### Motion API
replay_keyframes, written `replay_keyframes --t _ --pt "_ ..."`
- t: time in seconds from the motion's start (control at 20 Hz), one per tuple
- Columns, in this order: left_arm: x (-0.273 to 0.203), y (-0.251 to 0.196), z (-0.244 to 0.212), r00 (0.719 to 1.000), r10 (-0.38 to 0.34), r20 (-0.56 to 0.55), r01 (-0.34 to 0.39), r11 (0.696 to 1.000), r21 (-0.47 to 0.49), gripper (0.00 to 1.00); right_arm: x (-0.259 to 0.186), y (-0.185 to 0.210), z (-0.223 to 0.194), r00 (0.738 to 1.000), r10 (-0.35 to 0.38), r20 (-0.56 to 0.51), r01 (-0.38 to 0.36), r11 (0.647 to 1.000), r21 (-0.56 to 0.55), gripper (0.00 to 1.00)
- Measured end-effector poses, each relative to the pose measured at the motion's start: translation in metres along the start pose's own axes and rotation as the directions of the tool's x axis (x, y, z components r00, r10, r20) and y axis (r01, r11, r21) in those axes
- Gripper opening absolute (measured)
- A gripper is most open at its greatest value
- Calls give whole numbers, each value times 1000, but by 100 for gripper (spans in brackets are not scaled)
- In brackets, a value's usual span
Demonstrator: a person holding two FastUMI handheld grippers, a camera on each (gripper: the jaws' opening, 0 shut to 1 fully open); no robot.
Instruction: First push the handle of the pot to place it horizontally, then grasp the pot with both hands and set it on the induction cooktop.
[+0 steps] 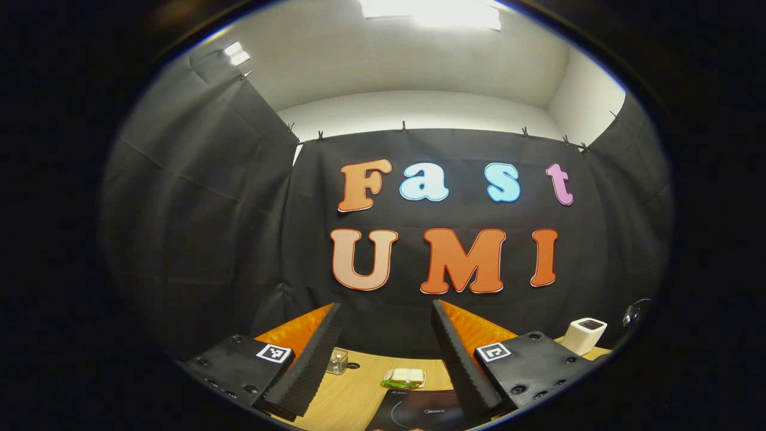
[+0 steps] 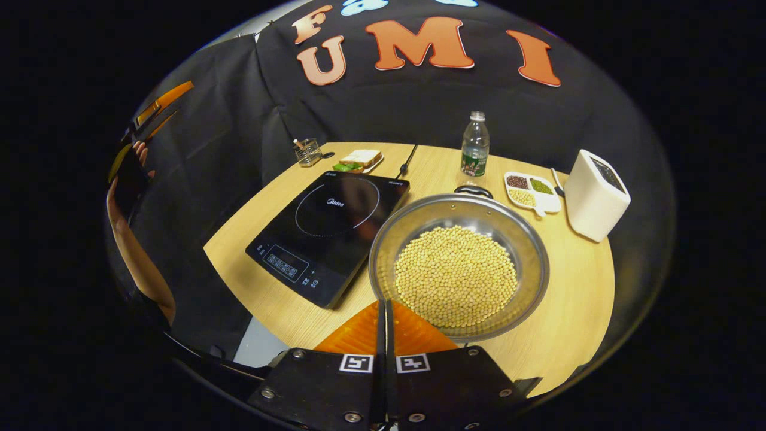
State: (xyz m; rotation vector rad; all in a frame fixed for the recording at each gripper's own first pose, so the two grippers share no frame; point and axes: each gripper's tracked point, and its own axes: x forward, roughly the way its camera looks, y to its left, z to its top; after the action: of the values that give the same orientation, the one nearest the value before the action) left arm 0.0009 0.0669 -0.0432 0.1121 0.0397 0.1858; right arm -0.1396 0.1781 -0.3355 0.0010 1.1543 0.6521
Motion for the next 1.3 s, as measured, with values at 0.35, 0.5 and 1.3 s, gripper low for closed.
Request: replay_keyframes --t 0.35,0.5,1.3 --pt "-2 8 -5 1000 12 -15 -12 1000 19 96 23 8 -32 991 16 -136 -11 999 34 0" --pt "-1 8 -9 1000 11 -28 -10 1000 19 97 29 14 -41 983 48 -179 -32 995 91 0" --pt "-5 23 -18 999 15 -48 -15 1000 6 96 62 7 -62 962 80 -262 -23 976 216 0"
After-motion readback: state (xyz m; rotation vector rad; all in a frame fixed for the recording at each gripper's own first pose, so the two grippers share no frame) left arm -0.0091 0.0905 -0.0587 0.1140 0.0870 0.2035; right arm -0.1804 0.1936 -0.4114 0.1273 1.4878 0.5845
